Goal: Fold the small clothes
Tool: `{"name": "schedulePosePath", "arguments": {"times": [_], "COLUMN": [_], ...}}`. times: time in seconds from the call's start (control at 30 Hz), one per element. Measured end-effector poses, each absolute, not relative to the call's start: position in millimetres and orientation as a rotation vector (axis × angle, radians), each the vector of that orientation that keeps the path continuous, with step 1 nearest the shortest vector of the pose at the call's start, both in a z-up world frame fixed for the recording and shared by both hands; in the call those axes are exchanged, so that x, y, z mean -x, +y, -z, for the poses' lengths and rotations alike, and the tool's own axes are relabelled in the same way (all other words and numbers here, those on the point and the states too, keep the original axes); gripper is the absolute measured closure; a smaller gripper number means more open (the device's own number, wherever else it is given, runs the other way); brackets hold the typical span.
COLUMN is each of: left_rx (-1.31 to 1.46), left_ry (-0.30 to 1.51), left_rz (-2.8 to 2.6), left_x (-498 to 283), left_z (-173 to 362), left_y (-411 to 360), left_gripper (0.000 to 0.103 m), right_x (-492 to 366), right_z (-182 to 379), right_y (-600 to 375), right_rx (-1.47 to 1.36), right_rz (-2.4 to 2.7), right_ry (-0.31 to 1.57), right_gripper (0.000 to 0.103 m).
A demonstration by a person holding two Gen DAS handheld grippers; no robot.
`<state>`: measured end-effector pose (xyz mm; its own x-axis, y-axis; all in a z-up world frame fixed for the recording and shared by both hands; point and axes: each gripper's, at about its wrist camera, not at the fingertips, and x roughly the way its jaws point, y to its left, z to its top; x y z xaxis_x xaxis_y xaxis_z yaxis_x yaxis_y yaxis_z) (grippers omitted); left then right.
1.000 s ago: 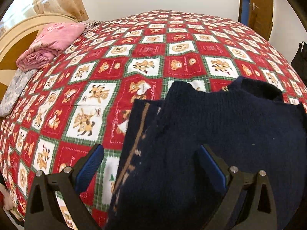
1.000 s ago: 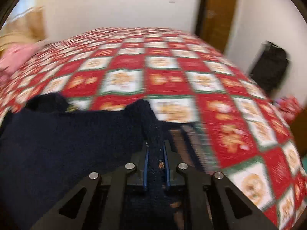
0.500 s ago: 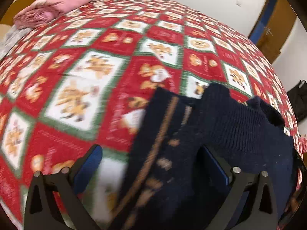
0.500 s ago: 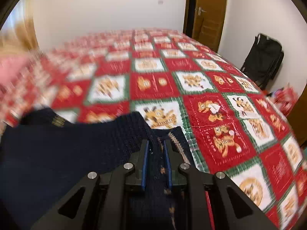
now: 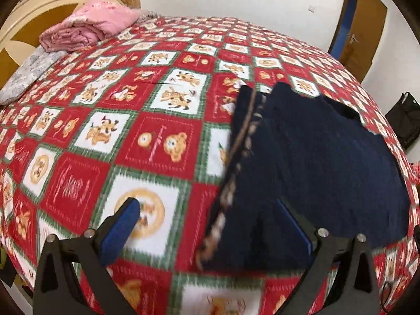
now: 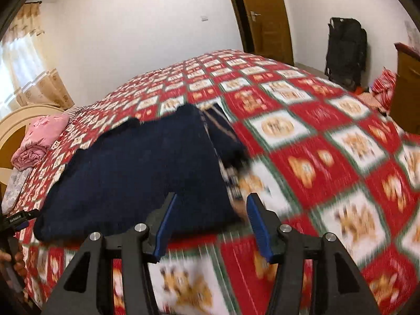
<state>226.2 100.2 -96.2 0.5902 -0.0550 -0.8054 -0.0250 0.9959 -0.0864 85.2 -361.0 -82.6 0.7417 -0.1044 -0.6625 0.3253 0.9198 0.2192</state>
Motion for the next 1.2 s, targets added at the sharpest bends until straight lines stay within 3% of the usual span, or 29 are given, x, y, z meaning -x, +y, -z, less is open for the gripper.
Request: {"name": "schedulePosePath", "arguments": {"times": [0.23, 0.43, 0.6, 0.9, 1.2], "left_rx": [-0.108, -0.074, -0.059, -0.065, -0.114], "left_ry": [0.957, 0.958, 0.952, 0.924, 0.949], "left_rz": [-0.044, -0.056, -0.046, 0.039, 0.049], "left_x": [-223, -222, -211, -201, -209], "left_z": [117, 125, 113, 95, 105], "left_y": [66, 78, 74, 54, 32], "left_gripper": [0.000, 0.000, 0.000, 0.000, 0.000], "right_x": [-97, -95, -86, -149, -186], "right_z": [112, 118, 107, 121, 122], "right_y": [-363, -374, -396, -406, -390], "right_rx": [-0.332, -0.372, -0.589, -0.711, -0.601], "right_rz": [0.311, 0.301, 0.246, 0.219, 0.237], "right_ry": [0.781, 0.810, 0.698, 0.669, 0.703], "right_gripper": [0.048, 0.048, 0.047, 0.027, 0.027]}}
